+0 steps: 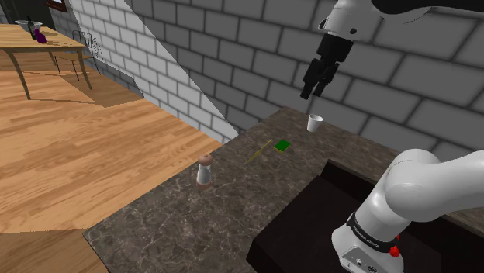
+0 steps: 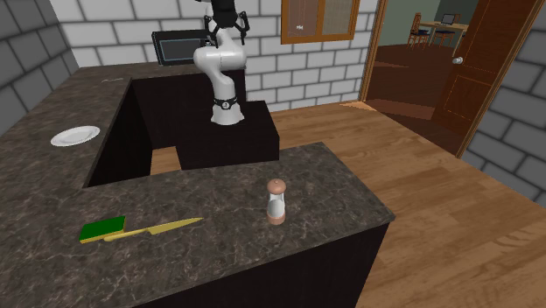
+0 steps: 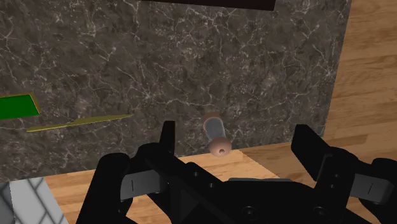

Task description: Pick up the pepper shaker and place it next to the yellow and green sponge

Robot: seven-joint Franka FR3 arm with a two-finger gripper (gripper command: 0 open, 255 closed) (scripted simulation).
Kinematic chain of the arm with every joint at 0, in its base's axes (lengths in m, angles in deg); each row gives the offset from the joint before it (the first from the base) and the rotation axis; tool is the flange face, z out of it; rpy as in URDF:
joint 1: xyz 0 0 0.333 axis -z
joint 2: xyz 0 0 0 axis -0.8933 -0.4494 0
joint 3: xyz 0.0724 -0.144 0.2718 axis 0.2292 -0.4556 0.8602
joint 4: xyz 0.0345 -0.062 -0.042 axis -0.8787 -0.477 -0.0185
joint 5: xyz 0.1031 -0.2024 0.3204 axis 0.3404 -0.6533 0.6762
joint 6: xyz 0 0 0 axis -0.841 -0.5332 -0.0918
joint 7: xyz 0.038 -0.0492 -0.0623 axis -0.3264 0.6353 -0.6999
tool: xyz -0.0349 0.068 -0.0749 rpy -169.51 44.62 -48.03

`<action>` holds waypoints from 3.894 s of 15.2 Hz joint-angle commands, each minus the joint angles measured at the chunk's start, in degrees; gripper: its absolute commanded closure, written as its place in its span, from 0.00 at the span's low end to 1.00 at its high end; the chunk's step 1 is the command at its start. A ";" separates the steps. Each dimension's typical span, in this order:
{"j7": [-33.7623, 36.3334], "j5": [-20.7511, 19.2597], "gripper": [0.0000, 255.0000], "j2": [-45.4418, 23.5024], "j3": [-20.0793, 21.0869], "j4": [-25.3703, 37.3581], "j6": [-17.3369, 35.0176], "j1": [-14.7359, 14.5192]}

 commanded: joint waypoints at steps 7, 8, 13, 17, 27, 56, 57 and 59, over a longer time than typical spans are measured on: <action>0.00 0.59 0.00 -6.75 2.24 -5.18 12.85 -0.64; 0.02 0.65 0.00 -8.18 2.62 -5.75 15.01 -0.73; 0.29 0.68 0.00 -16.53 4.49 -7.32 25.68 -1.06; 0.82 0.12 0.00 -24.42 5.98 -6.99 33.83 -1.08; 4.94 -5.76 0.00 -46.86 8.75 -0.16 50.59 -0.78; 12.67 -17.47 1.00 -78.14 4.48 19.07 63.42 -5.89; 12.67 -17.47 1.00 -78.14 4.48 19.06 63.42 -5.88; 12.67 -17.47 1.00 -78.15 4.48 19.06 63.43 -5.89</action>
